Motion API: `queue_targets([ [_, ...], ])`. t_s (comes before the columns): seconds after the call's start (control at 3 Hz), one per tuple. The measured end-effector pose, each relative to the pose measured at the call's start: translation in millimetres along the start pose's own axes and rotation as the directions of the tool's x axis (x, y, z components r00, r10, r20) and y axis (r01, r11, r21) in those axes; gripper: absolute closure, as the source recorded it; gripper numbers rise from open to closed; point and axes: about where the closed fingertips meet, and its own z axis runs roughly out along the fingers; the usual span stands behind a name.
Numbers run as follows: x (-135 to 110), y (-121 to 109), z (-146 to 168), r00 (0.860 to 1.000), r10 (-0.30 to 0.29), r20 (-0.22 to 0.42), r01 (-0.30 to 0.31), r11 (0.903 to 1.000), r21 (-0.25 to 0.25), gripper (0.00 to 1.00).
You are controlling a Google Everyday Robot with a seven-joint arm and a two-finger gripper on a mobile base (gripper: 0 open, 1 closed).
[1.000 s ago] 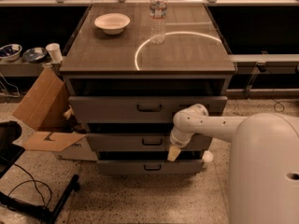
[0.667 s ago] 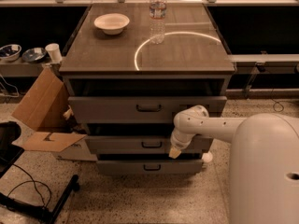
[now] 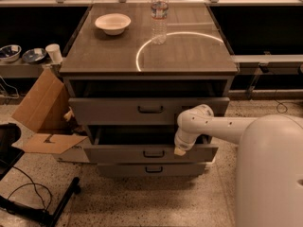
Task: Open middle drawer
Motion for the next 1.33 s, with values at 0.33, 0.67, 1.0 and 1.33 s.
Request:
queue_targets([
  [0.33, -0.6, -0.3, -4.1, 1.000, 0.000, 0.000, 0.000, 1.0000, 0.000, 1.00],
  [0.67, 17.7, 21.7, -4.7, 0.999, 0.036, -0.012, -0.036, 0.9990, -0.027, 1.00],
  [1.0, 16.1, 20.8, -9.9, 0.999, 0.036, -0.011, -0.036, 0.9990, -0.027, 1.00],
  [1.33, 32.4, 40.0, -13.1, 0.997, 0.066, -0.027, -0.068, 0.9965, -0.048, 1.00],
])
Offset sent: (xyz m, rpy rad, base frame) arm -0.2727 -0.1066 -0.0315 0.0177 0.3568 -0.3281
